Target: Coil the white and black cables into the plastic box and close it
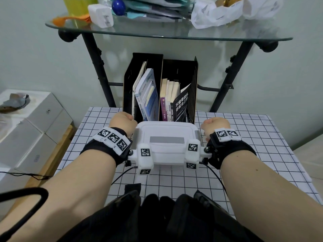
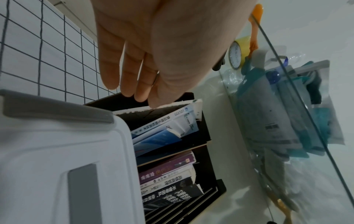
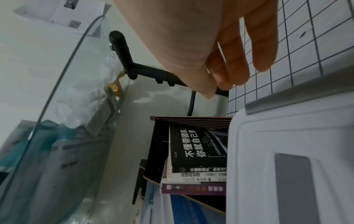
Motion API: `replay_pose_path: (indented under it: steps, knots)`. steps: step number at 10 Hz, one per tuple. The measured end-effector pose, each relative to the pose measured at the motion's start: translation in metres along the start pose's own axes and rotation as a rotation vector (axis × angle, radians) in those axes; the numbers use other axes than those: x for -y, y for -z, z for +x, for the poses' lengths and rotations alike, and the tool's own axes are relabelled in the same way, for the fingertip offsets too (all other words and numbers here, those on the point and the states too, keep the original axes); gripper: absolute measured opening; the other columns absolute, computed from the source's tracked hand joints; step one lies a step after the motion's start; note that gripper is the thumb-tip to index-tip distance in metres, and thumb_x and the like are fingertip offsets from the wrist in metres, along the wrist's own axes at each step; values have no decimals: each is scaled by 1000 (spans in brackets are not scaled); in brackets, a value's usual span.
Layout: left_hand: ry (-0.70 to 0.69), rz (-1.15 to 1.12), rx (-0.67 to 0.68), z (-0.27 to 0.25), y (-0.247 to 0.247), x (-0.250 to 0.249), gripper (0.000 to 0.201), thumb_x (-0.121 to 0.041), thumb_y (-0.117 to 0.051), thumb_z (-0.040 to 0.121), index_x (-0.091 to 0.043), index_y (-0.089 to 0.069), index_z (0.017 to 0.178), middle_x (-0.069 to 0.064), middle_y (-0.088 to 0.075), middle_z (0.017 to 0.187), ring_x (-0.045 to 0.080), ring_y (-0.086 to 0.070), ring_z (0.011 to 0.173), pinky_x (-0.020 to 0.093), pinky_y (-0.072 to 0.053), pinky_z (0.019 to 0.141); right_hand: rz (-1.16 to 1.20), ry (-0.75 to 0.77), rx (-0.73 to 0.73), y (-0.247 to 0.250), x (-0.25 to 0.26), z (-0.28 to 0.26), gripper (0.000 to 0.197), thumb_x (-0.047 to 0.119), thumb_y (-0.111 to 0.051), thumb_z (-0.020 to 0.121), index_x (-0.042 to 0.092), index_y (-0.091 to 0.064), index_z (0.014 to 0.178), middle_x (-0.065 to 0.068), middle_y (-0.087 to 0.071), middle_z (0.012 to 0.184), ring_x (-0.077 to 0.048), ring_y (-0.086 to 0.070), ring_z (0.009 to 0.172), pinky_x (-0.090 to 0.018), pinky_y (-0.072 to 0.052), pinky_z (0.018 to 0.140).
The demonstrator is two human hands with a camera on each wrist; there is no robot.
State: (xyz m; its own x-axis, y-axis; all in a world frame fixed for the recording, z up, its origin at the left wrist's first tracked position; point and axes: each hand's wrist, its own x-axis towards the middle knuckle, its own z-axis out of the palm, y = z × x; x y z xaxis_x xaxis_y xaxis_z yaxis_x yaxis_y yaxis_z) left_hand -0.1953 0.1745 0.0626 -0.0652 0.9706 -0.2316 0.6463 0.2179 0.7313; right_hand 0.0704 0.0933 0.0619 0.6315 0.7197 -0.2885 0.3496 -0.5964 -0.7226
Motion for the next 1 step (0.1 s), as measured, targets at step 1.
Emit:
replay_pose_path:
  steps: [1]
  knots:
    - [-13,-29,-25,2,2,-4,25,-9,-56,83,-11,-64,106,13,-68,104,35,-66,95,43,-55,87,48,-6,-31,0,2,3,23,13,-61,85,8,-69,106,-15,-68,112,-32,-65,103,-41,-55,88]
